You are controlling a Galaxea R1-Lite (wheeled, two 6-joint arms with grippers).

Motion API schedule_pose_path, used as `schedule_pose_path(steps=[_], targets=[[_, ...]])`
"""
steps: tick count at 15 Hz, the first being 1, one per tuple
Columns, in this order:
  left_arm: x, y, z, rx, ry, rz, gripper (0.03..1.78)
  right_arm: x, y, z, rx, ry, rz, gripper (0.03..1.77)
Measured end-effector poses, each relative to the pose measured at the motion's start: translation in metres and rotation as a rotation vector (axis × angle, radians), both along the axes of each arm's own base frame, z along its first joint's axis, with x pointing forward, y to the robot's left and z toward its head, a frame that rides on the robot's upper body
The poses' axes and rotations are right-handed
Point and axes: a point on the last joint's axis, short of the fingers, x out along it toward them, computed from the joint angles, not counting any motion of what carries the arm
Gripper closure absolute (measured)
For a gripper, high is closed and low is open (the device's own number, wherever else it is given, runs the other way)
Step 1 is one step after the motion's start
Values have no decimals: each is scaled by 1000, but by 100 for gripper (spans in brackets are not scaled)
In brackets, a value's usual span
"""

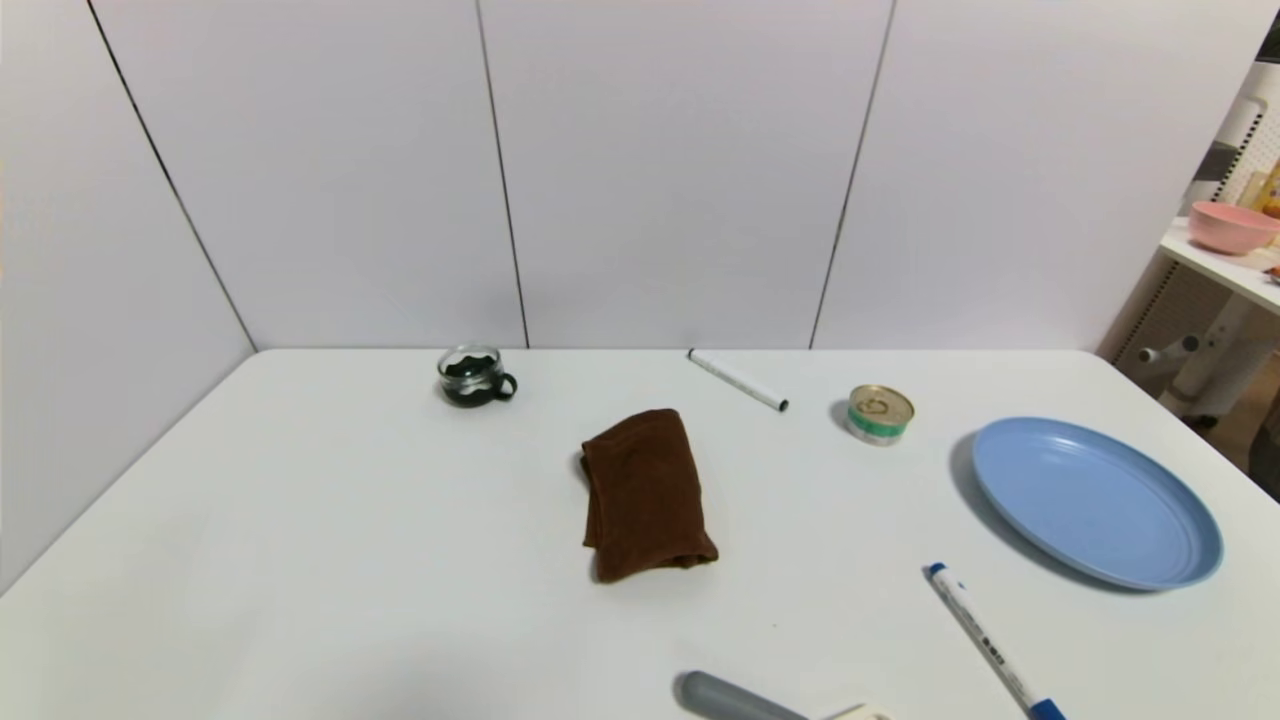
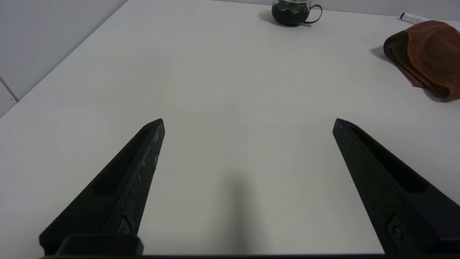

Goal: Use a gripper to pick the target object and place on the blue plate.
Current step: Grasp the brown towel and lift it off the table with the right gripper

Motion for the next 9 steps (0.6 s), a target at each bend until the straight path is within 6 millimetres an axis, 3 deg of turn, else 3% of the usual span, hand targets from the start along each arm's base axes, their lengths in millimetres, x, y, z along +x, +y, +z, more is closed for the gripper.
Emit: schedule_pose_path(steps=[4, 9], targets=[[0, 0, 0, 0, 0, 0, 12, 0, 0, 21, -1, -17, 6, 10], [0, 0, 0, 0, 0, 0, 12, 17, 0, 88, -5, 15, 104, 10]])
